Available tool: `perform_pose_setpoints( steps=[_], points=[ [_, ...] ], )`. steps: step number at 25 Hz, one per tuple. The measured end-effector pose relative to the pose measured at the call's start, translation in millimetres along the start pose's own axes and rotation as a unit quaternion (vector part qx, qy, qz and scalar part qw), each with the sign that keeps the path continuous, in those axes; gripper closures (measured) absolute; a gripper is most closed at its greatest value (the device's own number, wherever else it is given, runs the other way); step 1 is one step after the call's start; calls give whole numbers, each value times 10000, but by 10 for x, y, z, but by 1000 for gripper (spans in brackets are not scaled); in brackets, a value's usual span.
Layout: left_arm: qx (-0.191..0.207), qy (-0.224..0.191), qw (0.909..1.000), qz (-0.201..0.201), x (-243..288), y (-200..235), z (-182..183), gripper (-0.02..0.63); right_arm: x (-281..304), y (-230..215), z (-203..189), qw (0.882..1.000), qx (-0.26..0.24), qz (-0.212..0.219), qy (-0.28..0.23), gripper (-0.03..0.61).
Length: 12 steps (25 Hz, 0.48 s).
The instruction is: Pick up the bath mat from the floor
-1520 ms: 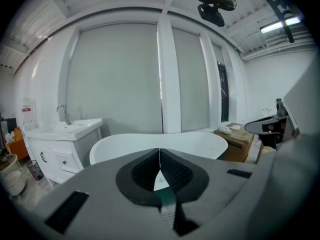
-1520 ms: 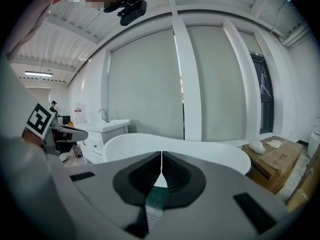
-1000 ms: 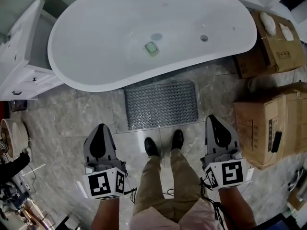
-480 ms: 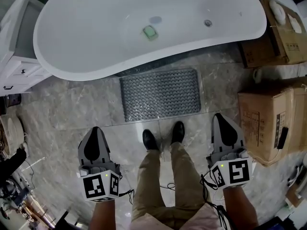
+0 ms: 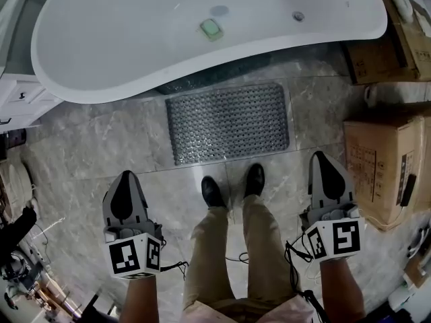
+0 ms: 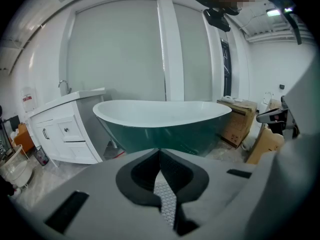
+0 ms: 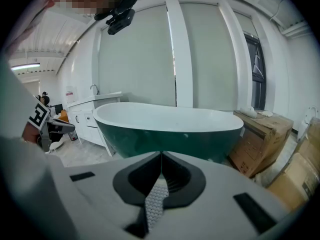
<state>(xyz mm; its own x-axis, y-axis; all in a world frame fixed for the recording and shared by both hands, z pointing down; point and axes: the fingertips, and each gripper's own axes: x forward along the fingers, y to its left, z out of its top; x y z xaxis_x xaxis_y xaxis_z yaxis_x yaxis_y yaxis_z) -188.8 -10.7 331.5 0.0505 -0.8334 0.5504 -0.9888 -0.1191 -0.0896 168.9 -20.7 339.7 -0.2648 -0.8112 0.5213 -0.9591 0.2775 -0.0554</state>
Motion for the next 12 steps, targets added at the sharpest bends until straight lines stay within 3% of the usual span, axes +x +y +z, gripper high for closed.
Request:
perform_pose_setpoints(
  steps=[12],
  points=[
    [57,-84,9999,-23,497,35,-529,588,327,-245,-517,9997,-66,-204,-88,560]
  ],
)
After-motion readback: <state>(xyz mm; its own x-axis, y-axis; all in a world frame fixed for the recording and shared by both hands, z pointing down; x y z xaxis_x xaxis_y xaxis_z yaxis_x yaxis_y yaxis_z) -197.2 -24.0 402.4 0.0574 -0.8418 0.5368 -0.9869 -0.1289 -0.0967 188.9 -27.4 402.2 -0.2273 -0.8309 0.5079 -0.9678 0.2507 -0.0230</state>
